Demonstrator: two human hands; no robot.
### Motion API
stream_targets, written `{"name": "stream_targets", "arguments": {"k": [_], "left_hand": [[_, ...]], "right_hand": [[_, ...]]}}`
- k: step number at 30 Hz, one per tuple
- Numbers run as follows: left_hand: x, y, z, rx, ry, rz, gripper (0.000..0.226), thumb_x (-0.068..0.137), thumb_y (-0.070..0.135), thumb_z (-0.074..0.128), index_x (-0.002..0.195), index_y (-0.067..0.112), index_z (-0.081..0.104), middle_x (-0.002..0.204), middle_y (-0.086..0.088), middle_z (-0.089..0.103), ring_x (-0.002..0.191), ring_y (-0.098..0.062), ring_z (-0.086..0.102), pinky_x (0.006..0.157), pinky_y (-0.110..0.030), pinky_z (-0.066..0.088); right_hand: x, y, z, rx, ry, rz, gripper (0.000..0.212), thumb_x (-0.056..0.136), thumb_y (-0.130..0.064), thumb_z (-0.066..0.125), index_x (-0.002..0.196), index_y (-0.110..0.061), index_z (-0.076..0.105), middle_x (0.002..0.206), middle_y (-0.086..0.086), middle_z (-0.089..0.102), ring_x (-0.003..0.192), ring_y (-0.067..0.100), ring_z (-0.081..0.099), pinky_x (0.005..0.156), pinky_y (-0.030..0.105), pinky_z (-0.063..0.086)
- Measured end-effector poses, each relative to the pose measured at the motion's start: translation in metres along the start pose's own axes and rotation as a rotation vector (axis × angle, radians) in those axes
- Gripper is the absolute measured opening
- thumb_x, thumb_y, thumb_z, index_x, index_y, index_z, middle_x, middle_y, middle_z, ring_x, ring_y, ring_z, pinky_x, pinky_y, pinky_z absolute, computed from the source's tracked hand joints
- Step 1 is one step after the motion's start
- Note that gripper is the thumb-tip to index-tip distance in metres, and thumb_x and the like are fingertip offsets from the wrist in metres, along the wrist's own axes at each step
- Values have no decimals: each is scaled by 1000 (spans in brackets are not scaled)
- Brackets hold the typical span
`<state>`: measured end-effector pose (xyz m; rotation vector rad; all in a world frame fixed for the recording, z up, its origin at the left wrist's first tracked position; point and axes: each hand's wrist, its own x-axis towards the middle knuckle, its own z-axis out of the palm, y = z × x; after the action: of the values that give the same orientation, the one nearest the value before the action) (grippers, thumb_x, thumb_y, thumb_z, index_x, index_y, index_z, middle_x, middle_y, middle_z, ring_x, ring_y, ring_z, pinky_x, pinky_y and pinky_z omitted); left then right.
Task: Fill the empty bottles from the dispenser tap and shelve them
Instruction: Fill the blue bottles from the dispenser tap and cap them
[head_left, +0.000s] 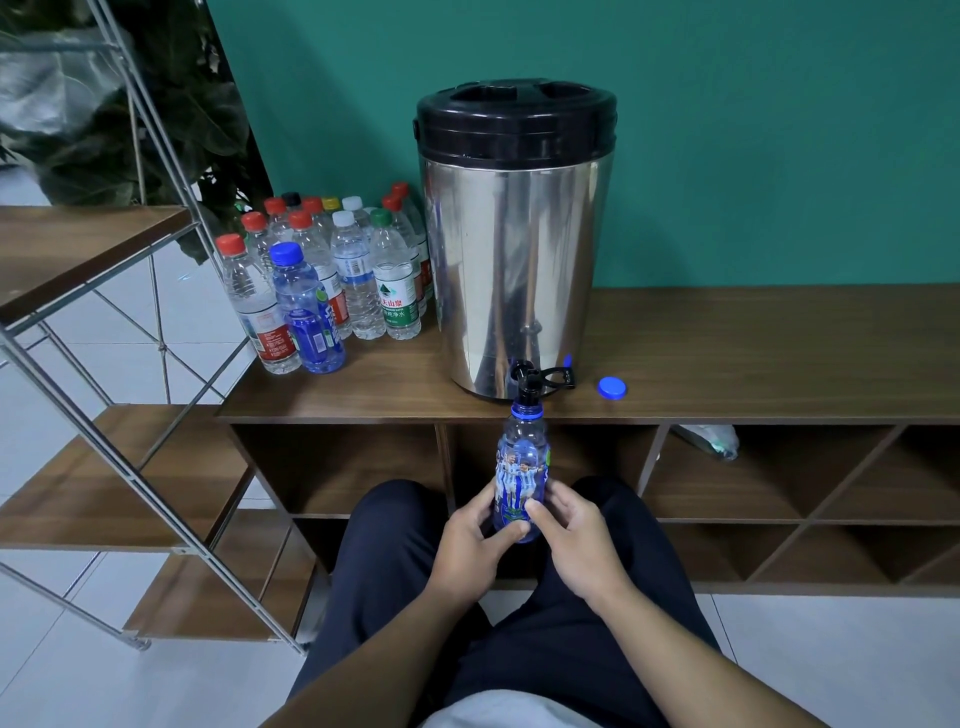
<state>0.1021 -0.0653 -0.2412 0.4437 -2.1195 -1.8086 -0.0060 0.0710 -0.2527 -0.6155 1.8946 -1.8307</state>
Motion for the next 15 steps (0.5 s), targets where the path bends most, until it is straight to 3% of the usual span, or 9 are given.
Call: {"name": "stream_targets", "arguments": {"k": [8, 15], "left_hand": [[1, -1, 1, -10, 5, 2, 55, 104, -1, 74, 154, 20, 64, 141, 3, 77, 136, -19, 71, 120, -50, 54], [0, 0, 1, -15, -2, 4, 54, 104, -1, 74, 151, 26, 66, 141, 4, 77, 135, -19, 71, 119, -50, 55]], "right_hand": [[0, 1, 0, -8, 4, -2, 33, 110, -4, 62, 138, -18, 72, 132, 0, 79, 126, 20, 74, 111, 52, 58], [1, 2, 0, -2, 5, -1, 32, 110, -4, 62, 138, -17, 72, 132, 1, 79, 127, 21, 73, 112, 55, 57]]}}
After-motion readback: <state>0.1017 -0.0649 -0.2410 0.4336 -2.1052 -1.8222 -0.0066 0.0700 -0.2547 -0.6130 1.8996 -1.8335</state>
